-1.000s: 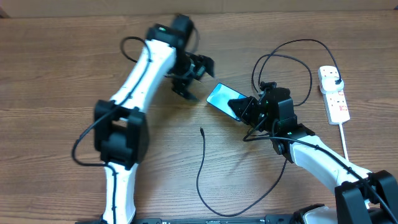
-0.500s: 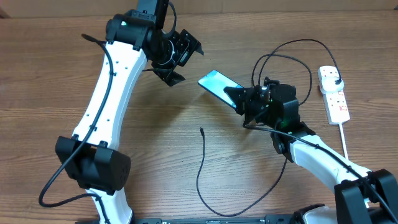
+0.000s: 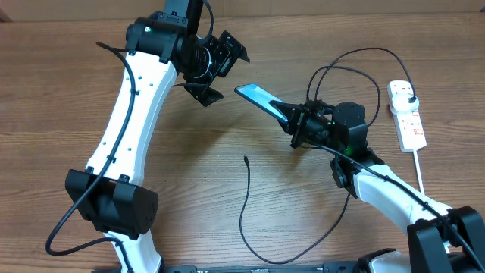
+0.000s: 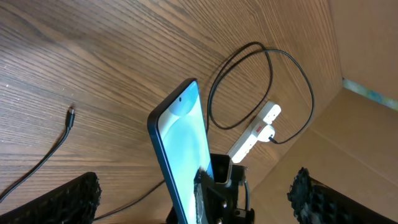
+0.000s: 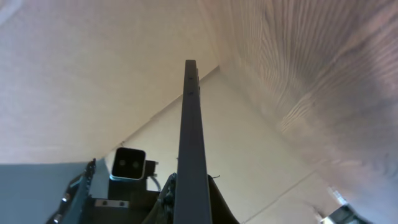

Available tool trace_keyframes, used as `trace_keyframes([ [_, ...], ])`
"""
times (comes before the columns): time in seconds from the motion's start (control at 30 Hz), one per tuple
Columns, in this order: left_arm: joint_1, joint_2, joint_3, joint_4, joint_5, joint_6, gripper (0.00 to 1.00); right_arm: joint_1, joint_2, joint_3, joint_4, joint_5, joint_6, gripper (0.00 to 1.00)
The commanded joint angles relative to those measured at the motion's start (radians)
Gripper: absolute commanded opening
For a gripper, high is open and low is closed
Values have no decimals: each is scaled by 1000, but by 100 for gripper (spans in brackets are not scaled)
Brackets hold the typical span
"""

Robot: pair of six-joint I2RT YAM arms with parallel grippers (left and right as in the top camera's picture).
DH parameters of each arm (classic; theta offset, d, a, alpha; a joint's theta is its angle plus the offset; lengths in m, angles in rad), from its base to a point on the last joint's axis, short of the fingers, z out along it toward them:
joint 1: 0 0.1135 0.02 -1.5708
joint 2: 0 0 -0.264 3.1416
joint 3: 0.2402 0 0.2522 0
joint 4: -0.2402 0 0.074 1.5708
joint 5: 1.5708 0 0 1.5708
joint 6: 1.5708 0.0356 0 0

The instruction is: Plug charger to phone and switch on socket

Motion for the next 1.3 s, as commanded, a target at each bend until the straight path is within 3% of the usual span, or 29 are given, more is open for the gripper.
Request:
trace_keyframes([
  [0.0,-9,-24,18,4,-3,14,100,-3,-9,18,39,-18,140,4],
  [0.27,-40,-23,18,9,-13,14,100,-3,-9,18,245,-10,140,4],
  [0.47,-70,-23,18,23,-28,15,100,-3,-9,18,251,-10,140,4],
  [0.83,-126,-22,18,64,-189,13,100,-3,-9,18,254,23,141,4],
  [1.03,-129,-18,18,72,-268,-82,100,-3,-9,18,285,74,141,4],
  [1.27,-129,-5,18,135,-263,-150,100,-3,-9,20,307,116,141,4],
])
